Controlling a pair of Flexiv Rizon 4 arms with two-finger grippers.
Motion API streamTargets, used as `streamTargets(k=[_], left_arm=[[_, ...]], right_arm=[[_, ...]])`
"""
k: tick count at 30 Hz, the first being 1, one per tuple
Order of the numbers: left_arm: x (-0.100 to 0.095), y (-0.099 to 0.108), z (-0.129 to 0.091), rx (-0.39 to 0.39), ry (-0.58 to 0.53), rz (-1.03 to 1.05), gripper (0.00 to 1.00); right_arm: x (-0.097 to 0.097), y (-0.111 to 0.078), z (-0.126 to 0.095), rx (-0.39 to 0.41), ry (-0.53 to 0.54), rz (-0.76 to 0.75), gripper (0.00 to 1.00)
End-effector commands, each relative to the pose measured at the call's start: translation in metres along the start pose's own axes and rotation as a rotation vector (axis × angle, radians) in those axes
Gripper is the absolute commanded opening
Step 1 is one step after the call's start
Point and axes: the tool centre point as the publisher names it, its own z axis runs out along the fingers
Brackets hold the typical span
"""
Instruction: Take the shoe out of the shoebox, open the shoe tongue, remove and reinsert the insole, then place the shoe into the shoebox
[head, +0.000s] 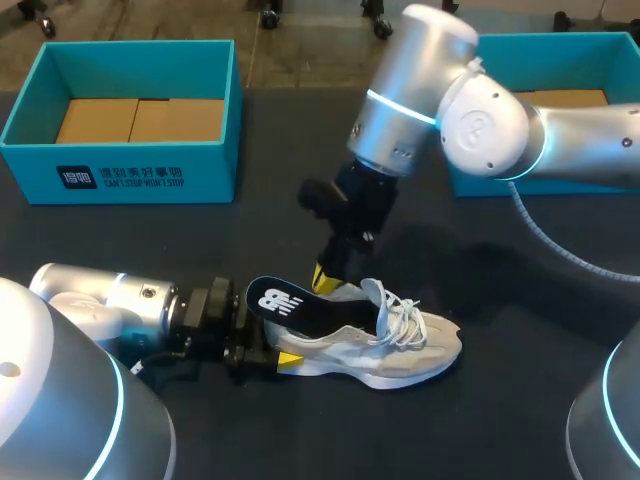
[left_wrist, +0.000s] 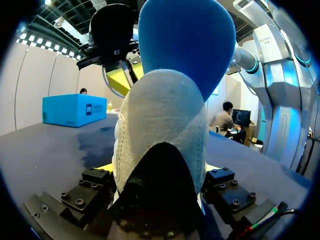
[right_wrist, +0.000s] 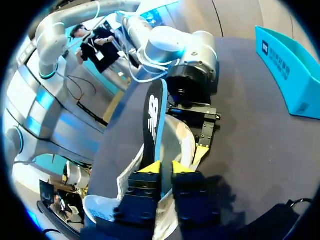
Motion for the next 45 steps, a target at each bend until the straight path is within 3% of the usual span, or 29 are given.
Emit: streamTargets(k=[1,13,15,18,25,45], left_arm=[[-0.001,0.004,0.002,0.001,0.000,-0.001,0.00],[-0.001,0.004,0.002,0.001,0.000,-0.001,0.00],[-0.001,0.004,0.002,0.001,0.000,-0.001,0.00],[-0.001,0.004,0.002,0.001,0.000,-0.001,0.00],[-0.001,0.004,0.002,0.001,0.000,-0.001,0.00],[-0.001,0.004,0.002,0.001,0.000,-0.001,0.00]], right_arm=[[-0.002,0.003,0.002,0.005,0.008,0.001,0.00],[0.008,0.006,-0.011,0.001,-0.010,0.040,0.00],[0.009,0.006,-0.012,-0.002,-0.004,0.041,0.05],[0.013,0.007,-0.013,-0.011,0.002,0.033,0.35],[0.012,0.012,-0.006,-0.019,0.033,0.019,0.46],[0.007,0.010,0.021,-0.065,0.117,0.044,0.41]])
